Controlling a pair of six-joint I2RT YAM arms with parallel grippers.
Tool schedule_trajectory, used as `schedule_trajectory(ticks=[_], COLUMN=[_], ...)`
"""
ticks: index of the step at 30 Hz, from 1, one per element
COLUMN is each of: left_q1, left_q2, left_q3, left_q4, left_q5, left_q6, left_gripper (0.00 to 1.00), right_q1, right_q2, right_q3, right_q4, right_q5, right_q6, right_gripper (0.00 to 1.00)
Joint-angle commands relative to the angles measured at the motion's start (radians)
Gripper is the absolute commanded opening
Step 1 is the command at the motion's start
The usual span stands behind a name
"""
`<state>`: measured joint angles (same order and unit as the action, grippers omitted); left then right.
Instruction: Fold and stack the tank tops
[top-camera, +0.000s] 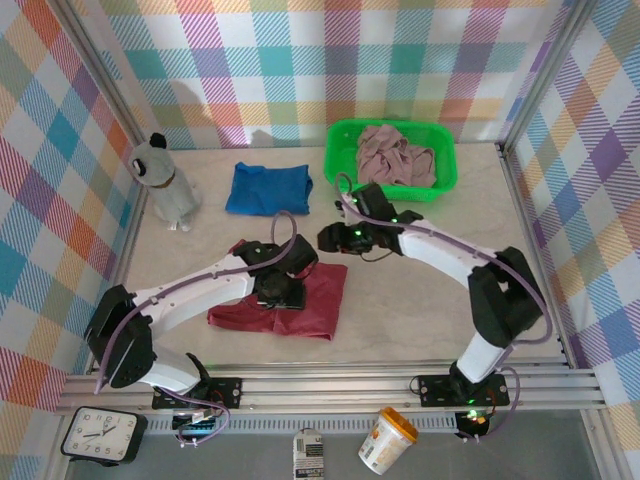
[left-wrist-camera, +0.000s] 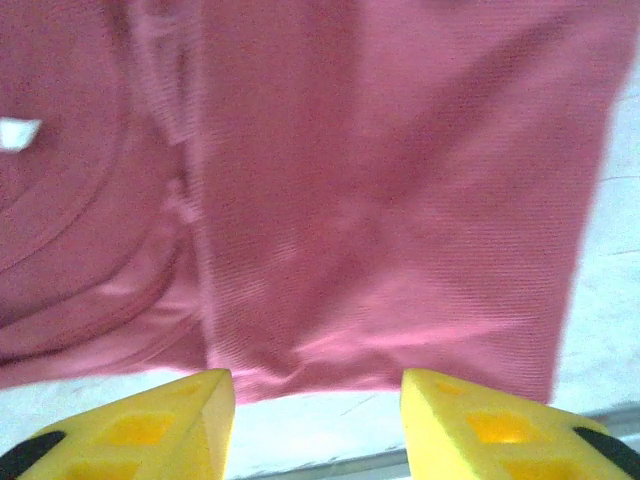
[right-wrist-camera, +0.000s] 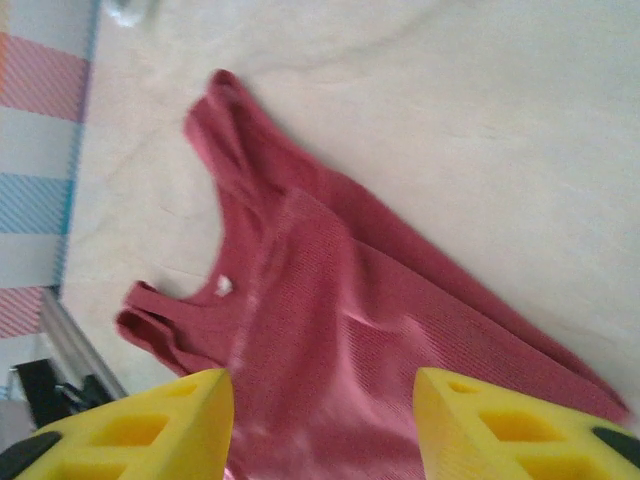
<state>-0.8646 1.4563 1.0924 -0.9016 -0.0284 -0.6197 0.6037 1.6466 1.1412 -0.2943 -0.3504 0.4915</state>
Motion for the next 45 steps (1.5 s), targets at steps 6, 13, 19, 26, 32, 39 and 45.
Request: schedule_trajectory(ticks=[6,13,19,26,32,39,45], left_q1=[-0.135,-0.200,-0.237,-0.276,-0.287,-0.289,-0.289], left_q2=[0.156,0.254,0.318,0.428,0.491,0.470,0.491], left_q3=[0.067,0.036,0.041,0.069,0.157,0.281,0.429], left_q4=[0.175,0.223,0.201,0.089,-0.006,0.002,0.080], left_q5=[0.084,0.045,0.019,-0.075,-0.100,-0.013,0.099], left_q6=[0.021,0.041,0.094,0.183,0.228,0.225,0.203], left_gripper=[0.52,0.53,0.53,0.40,0.13,0.00,0.00], right_q1=[-0.033,-0.033,-0.032,-0.032,-0.041,-0.135,-0.262], right_q2=[-0.017,0.117,0.212,0.214,0.185,0.094,-0.029], right_q3=[-0.169,-0.106,-0.061,-0.060,-0.051,-0.103,-0.113], right_q4=[-0.035,0.025,0.036,0.029,-0.030,-0.130,-0.299], right_q5=[0.025,-0.029,-0.046,-0.038,-0.025,-0.025,-0.015], right_q6=[-0.043,-0.043,-0.042,-0.050,-0.087,-0.142,-0.222], right_gripper=[0.54,0.54,0.51,0.32,0.19,0.11,0.11])
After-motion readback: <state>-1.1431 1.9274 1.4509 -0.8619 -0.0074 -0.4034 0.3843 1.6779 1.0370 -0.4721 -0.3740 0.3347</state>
